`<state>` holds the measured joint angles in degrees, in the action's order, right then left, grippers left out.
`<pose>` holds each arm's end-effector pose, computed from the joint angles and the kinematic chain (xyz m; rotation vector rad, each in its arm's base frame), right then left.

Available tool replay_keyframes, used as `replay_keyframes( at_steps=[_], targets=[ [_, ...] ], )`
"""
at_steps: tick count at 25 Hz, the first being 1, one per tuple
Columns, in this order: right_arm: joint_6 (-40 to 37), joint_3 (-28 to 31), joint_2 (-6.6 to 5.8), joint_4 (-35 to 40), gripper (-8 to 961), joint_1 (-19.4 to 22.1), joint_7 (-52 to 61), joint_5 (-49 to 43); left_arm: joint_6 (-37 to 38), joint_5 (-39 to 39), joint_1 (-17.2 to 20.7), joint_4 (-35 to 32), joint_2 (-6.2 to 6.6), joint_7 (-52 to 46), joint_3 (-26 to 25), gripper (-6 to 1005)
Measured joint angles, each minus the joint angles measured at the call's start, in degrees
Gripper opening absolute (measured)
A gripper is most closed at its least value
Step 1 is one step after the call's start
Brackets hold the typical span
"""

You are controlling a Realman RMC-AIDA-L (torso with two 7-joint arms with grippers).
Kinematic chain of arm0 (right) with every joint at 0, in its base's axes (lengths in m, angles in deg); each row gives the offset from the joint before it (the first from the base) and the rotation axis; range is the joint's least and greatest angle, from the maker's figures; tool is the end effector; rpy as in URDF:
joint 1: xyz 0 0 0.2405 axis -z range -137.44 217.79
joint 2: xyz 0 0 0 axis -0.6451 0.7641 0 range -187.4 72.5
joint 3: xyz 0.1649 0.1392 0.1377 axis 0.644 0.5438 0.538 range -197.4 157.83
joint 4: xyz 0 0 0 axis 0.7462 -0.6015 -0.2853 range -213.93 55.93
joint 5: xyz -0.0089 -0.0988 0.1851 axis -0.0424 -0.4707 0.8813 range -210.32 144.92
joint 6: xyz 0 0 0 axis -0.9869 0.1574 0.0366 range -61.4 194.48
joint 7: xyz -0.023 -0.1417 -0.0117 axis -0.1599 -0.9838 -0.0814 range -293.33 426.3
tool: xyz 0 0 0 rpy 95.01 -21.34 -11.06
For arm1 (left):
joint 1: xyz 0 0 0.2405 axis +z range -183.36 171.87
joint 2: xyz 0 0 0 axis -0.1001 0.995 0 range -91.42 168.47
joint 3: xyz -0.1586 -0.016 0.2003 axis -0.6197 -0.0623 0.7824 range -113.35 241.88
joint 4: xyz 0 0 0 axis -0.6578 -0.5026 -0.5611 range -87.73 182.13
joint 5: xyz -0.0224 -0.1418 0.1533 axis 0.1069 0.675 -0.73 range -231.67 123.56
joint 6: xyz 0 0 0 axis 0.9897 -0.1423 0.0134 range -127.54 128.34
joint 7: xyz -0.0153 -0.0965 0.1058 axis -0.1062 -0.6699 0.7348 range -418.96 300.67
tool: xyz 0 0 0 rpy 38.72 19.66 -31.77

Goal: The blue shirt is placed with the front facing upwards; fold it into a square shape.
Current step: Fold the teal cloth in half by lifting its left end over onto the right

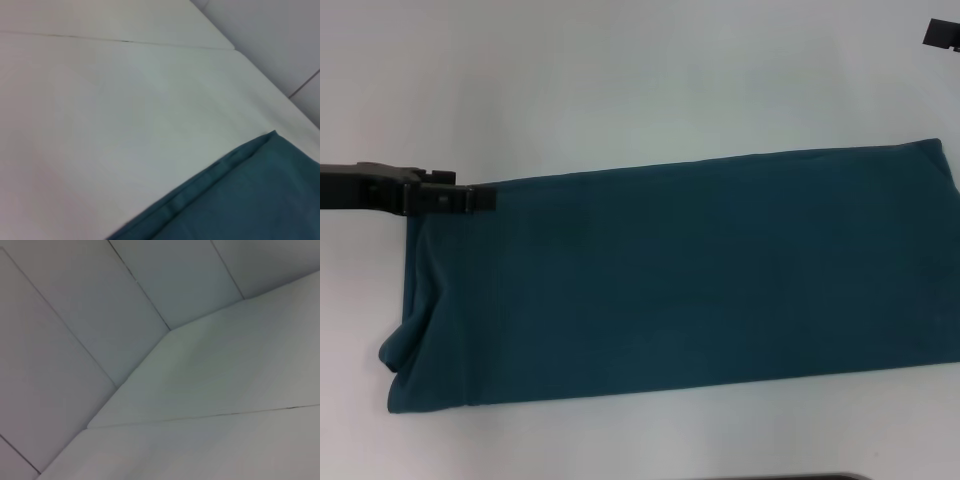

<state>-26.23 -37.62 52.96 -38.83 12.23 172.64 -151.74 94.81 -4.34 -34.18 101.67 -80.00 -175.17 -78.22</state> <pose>0.3213 0.3329 0.1145 -2.2297 1.2346 0.8611 -0.2808 0.3255 0.0436 -2.5821 -1.3007 -0.3825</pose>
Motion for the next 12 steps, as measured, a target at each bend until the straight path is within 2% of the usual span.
replay_keyframes(
  at_steps=[6, 12],
  targets=[
    [0.9, -2.3, 1.26, -0.3, 944, -0.4, -4.5, -0.2, -3.7, -0.2, -0.3, -2.2, 0.21, 1.2, 0.4, 905],
    [1.5, -5.0, 1.73, -0.3, 943, -0.3, -5.0, -0.3, -6.5, -0.8, -0.9, -4.0, 0.15, 0.3, 0.5, 905]
  ],
)
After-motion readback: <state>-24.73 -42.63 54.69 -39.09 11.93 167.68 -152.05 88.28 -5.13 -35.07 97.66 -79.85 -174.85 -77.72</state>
